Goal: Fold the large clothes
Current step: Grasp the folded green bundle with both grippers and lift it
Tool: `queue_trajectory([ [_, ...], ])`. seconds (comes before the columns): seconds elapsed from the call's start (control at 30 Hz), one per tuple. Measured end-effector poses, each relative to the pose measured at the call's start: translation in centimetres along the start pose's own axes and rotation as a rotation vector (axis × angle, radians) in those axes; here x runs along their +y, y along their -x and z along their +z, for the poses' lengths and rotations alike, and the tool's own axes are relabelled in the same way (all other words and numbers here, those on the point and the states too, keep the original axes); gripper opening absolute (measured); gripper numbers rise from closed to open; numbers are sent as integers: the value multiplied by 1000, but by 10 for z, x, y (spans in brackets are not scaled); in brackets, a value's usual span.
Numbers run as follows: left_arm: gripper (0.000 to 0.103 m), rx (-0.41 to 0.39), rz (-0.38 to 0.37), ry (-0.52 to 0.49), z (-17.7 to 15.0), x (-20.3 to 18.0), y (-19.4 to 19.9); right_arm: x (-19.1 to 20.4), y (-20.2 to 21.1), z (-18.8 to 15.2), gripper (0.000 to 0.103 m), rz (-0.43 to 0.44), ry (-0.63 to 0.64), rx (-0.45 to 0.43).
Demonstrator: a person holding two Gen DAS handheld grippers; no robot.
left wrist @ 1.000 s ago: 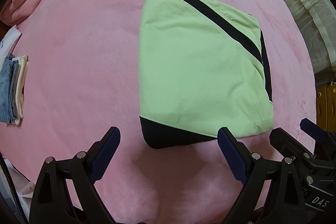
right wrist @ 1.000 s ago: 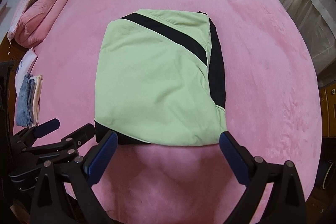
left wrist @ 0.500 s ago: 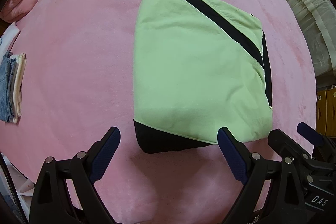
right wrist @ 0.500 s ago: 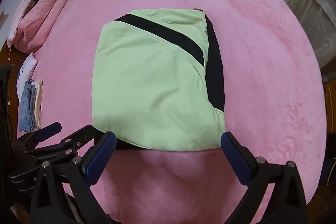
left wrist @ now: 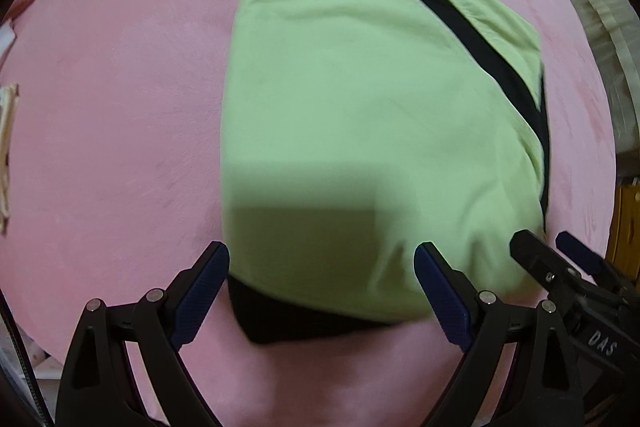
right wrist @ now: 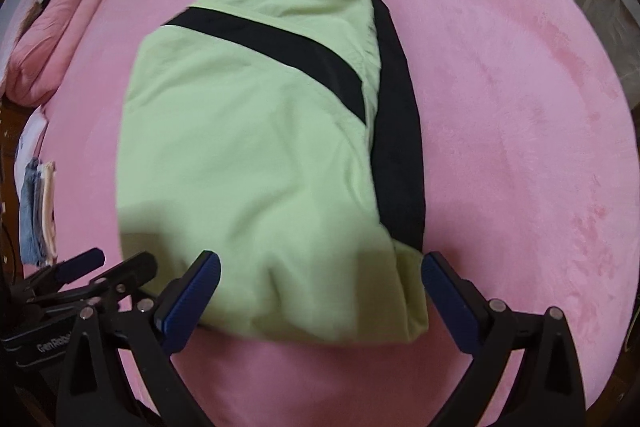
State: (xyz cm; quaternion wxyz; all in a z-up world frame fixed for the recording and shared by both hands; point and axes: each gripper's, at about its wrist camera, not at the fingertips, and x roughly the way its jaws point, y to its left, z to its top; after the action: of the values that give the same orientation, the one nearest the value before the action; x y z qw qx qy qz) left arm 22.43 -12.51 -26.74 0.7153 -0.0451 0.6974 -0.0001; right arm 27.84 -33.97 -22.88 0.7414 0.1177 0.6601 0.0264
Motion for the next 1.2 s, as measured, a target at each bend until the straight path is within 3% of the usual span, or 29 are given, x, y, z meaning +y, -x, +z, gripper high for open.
queue_trajectory([
  [0.13,93,6,-60,81,22,24,-21,-16,-20,18,101,3,-46,-22],
  [0.3,93,-27,-201,163,47,53,-37,-46,-51,42,100,160,-181,-13],
  [0.43,93,-1,-349,224,64,73,-56,-48,-60,54,100,252,-177,-44],
  [0.6,93,38,-426,237,69,79,-73,-47,-69,67,95,341,-149,-7],
  [0.67,92,22,-407,218,65,75,-70,-51,-69,68,87,371,-176,0],
  [0.7,89,13,-396,207,62,72,-69,-52,-70,68,77,381,-178,-3],
  [0.73,88,-1,-379,204,55,67,-69,-53,-68,67,59,385,-170,-9],
  [0.8,81,-32,-327,202,51,60,-62,-50,-65,64,40,365,-138,-24],
  [0.93,62,-113,-214,185,42,40,-39,-41,-51,59,17,363,-110,-50],
  [1.07,48,-178,-51,110,27,10,-18,-33,-36,48,13,406,-109,-77],
  [1.2,38,-186,26,77,15,-13,-2,-25,-21,35,11,435,-91,-106],
])
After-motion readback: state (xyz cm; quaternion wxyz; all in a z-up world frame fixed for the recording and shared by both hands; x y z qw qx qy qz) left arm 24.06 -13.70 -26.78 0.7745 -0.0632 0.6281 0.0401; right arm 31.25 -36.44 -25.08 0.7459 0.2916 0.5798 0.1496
